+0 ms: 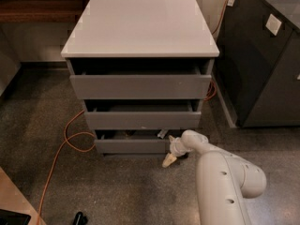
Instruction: Pick rxbar blueberry from bottom drawer and place on counter
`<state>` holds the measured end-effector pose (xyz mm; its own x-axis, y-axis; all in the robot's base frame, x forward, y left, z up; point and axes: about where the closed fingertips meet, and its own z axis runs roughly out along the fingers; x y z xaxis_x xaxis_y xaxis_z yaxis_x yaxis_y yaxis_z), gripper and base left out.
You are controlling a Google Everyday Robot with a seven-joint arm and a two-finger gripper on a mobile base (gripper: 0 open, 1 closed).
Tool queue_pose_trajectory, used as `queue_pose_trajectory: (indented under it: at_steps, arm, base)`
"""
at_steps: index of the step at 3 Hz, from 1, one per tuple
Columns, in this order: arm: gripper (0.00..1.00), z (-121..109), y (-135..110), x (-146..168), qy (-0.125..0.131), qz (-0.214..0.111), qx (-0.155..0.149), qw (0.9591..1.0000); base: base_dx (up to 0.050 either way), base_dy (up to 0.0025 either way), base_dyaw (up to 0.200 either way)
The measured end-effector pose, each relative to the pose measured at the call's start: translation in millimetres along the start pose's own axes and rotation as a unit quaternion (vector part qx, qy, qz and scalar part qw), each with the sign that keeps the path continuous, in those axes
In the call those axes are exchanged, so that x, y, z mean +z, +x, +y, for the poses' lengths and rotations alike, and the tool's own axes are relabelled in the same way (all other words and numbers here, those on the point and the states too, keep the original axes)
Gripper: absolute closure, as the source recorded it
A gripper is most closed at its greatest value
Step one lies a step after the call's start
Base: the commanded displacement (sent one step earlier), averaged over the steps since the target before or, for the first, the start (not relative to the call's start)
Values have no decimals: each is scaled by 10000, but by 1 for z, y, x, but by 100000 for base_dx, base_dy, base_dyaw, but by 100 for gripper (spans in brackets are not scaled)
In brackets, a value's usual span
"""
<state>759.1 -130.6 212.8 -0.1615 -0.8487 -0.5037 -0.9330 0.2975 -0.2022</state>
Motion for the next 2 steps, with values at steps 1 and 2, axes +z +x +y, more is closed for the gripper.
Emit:
queue_pose_trajectory:
  at_steps: [1,2]
  arm:
    - [0,-11,10,-1,155,45,-12,9999]
    - [0,-20,12,6,169,49,-62,9998]
  base:
    - [0,0,0]
    - [0,0,0]
